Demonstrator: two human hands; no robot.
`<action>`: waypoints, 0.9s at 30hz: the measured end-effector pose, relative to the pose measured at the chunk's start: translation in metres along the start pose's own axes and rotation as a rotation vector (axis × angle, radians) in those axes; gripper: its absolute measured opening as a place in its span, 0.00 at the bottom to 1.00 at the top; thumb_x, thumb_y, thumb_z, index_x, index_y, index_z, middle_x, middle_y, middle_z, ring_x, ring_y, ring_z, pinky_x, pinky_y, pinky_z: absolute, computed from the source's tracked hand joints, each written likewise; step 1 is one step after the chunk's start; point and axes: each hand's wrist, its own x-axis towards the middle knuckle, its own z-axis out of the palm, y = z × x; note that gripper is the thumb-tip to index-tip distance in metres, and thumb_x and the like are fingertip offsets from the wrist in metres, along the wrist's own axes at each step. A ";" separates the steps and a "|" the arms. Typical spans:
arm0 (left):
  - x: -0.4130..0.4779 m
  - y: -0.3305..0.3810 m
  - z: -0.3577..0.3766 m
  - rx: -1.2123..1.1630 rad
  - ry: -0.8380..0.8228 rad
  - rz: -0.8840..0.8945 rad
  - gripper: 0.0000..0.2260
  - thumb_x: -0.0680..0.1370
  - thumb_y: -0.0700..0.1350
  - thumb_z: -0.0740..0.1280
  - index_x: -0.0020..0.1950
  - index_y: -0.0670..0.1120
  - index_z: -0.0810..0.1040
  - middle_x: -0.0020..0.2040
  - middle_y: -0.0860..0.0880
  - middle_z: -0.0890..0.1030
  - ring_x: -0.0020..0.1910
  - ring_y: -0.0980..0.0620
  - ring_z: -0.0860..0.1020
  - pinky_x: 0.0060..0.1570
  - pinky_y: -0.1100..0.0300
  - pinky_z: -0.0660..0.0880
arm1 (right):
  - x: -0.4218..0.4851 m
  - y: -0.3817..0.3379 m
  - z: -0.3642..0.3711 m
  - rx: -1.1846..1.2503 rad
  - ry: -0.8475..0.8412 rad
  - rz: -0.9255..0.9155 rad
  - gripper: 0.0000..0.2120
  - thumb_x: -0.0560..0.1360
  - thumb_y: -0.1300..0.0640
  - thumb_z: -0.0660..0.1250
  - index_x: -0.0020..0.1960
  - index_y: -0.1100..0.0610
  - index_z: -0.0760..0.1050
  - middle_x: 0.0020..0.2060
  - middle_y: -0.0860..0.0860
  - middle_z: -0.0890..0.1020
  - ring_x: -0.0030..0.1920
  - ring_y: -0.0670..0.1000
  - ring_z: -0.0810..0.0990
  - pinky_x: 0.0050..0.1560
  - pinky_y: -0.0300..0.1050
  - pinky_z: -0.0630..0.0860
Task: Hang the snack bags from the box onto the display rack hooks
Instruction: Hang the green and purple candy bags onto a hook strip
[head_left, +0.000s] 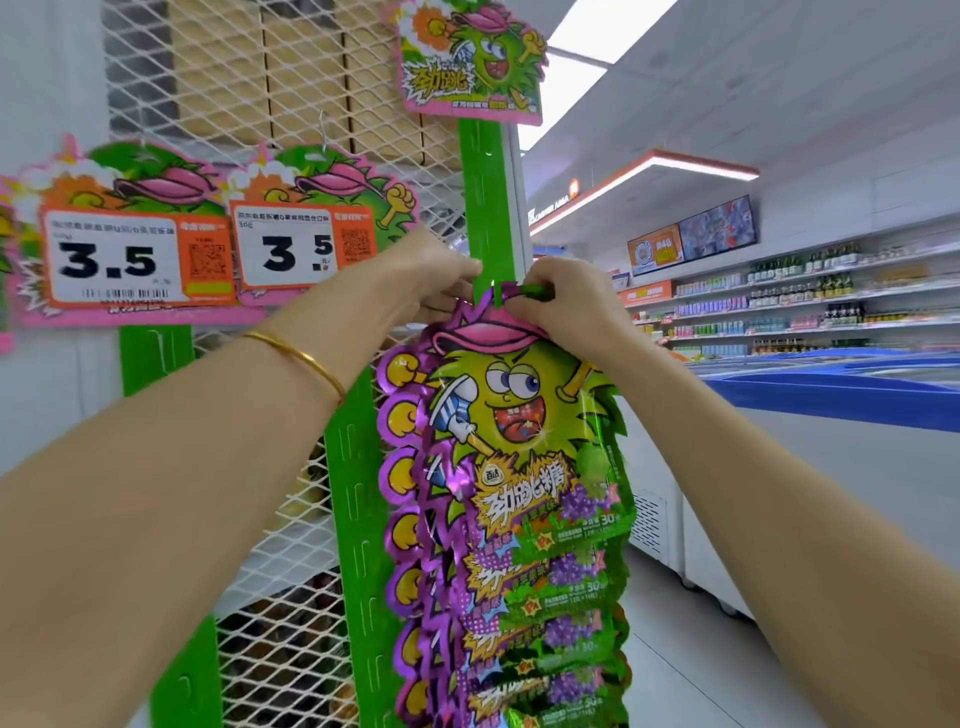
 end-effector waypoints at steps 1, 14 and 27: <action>-0.003 -0.002 0.000 0.029 -0.012 0.039 0.05 0.78 0.43 0.65 0.45 0.42 0.75 0.43 0.45 0.78 0.44 0.48 0.77 0.50 0.54 0.76 | -0.001 0.002 0.001 0.028 -0.001 0.014 0.10 0.72 0.49 0.70 0.42 0.55 0.73 0.35 0.48 0.73 0.39 0.52 0.73 0.38 0.46 0.69; -0.166 -0.101 0.037 0.288 0.280 0.569 0.18 0.75 0.42 0.67 0.64 0.47 0.70 0.58 0.51 0.74 0.58 0.54 0.71 0.58 0.64 0.66 | -0.162 -0.027 0.007 0.238 0.091 0.064 0.11 0.71 0.54 0.72 0.48 0.48 0.71 0.43 0.48 0.75 0.39 0.46 0.74 0.42 0.40 0.73; -0.462 -0.420 0.094 0.177 -0.331 -0.422 0.14 0.73 0.28 0.63 0.57 0.38 0.74 0.50 0.45 0.74 0.40 0.56 0.72 0.41 0.77 0.67 | -0.583 0.005 0.208 0.068 -1.413 0.235 0.14 0.75 0.52 0.66 0.55 0.60 0.74 0.52 0.58 0.79 0.53 0.55 0.77 0.51 0.46 0.70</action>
